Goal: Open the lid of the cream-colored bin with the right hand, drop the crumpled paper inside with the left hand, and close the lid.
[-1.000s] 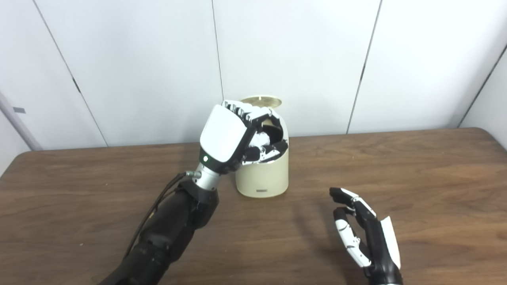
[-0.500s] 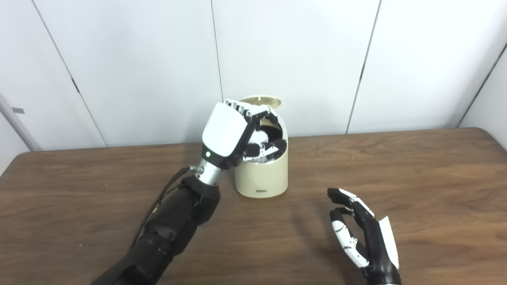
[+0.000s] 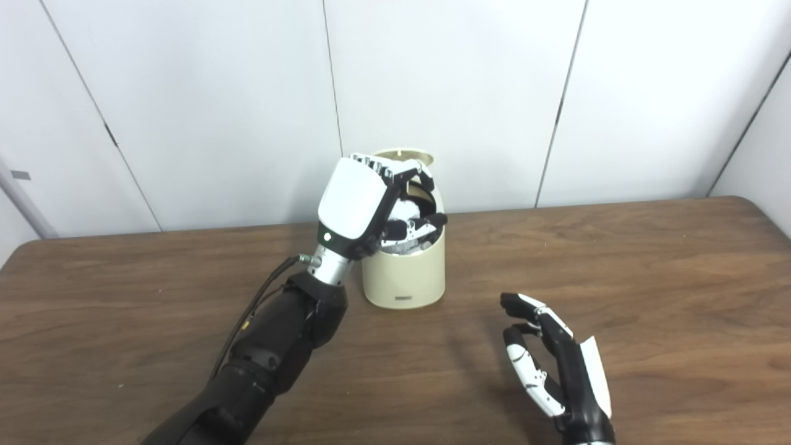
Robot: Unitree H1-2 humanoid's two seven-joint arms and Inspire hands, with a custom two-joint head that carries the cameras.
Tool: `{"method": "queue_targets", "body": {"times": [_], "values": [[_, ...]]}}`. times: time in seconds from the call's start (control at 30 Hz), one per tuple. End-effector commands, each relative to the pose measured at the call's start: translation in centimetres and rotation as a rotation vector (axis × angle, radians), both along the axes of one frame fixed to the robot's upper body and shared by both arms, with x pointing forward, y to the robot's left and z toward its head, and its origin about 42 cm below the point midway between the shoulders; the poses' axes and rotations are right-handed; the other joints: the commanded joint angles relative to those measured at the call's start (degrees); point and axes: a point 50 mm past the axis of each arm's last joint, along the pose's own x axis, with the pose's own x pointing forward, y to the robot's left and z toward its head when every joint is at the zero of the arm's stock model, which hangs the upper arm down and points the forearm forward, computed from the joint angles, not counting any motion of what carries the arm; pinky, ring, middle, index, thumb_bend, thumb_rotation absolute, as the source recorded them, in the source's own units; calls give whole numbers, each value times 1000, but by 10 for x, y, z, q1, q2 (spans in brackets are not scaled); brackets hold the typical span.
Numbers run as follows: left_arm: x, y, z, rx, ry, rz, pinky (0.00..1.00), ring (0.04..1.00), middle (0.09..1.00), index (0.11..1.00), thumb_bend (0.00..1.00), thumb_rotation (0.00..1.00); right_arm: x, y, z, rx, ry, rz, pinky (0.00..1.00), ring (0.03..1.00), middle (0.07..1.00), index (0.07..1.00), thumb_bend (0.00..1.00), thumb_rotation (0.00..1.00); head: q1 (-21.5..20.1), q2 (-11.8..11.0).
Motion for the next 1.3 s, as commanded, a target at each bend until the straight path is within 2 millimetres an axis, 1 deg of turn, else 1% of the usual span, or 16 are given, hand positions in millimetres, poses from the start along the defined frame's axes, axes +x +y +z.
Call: {"method": "queue_targets", "body": {"times": [0.0,0.1,0.3,0.47,0.5,0.6,0.7,0.83,0.87,0.9,0.93,1.0,1.07,1.2,1.27], "values": [[11,-9,35,-41,-84,-27,89,116,168,470,511,35,1,4,8,11,-58,3,669,757,753,744,105,709,-1,0],[11,-10,34,-41,-76,-28,91,119,170,470,511,35,1,5,8,16,-59,4,674,759,755,744,106,707,0,0],[11,-10,33,-38,-26,-37,127,164,221,470,517,51,1,5,8,18,-58,2,671,758,752,742,112,700,-1,-2],[11,-6,30,-14,2,-32,200,243,304,472,521,69,1,5,8,17,-62,4,671,760,752,744,102,699,-1,-2],[11,-5,29,-13,6,-32,238,276,336,475,521,70,1,5,8,17,-61,3,669,759,752,744,101,695,-1,-2],[12,-4,29,-16,18,-39,294,330,387,480,521,72,1,5,8,20,-59,4,670,759,752,745,104,693,-1,-1],[12,-3,29,-22,20,-41,369,409,452,484,521,73,1,5,8,15,-62,3,668,757,751,743,103,694,-1,-1],[11,-2,28,-27,33,-44,395,460,510,488,520,75,1,5,8,11,-62,3,666,756,751,743,100,694,-1,-1],[11,-2,28,-27,37,-45,404,476,529,530,775,147,1,5,8,14,-61,3,669,757,751,743,104,693,-1,-1],[11,-1,28,-25,38,-46,409,484,538,547,863,174,0,5,8,14,-60,3,670,757,752,743,105,692,-1,-2],[11,-1,28,-23,38,-45,418,496,551,564,907,199,0,5,8,14,-60,3,670,757,751,744,107,691,-1,-1],[11,-1,27,-20,44,-46,432,520,578,596,948,226,1,6,8,17,-59,2,672,758,751,744,108,690,-2,-1],[11,-1,27,-17,51,-48,450,547,609,628,965,226,1,6,9,18,-59,3,674,759,752,745,111,691,-1,-1],[10,-1,27,-16,61,-50,463,579,647,671,983,228,1,6,8,15,-62,3,666,754,750,741,112,694,-2,-2],[10,-1,27,-14,65,-49,465,582,651,677,985,234,1,5,8,12,-63,3,665,755,749,740,112,697,-2,-1]]}}
